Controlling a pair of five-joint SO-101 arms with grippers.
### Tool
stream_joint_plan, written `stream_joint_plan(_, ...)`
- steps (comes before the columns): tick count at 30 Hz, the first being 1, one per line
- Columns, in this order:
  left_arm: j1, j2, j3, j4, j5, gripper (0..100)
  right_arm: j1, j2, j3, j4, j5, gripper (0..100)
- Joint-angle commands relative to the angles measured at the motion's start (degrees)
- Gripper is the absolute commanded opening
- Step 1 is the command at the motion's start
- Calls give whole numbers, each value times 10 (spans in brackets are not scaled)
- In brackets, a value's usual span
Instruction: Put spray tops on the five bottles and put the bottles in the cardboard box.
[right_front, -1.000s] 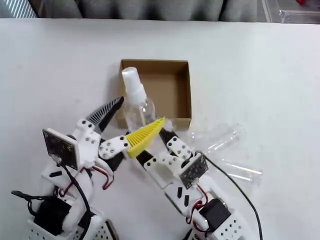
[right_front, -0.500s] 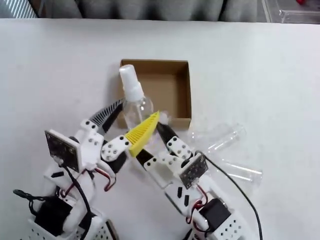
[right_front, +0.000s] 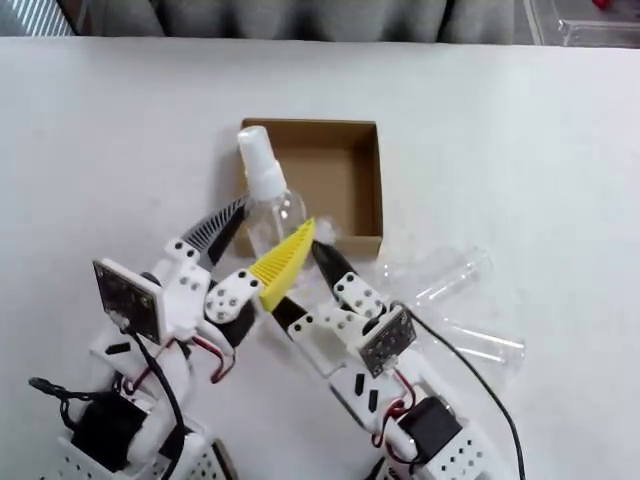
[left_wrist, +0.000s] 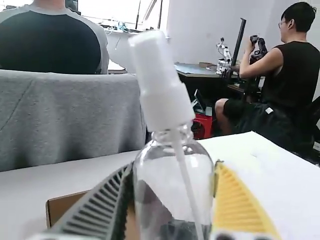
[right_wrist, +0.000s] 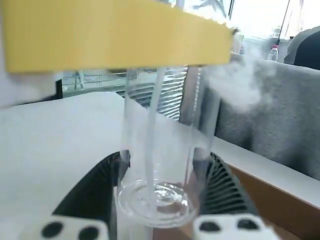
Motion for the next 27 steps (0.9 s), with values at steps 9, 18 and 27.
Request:
stream_joint_plan(9, -26, 49, -15, -78, 22, 20, 6, -7, 9, 48, 4, 141)
stream_joint_plan(18, -99, 185, -47, -200, 26, 20, 5, -7, 9, 80, 6, 237)
stream_joint_plan(27, -109, 189, -48, -271, 25, 20, 22, -6, 9, 80, 6, 236)
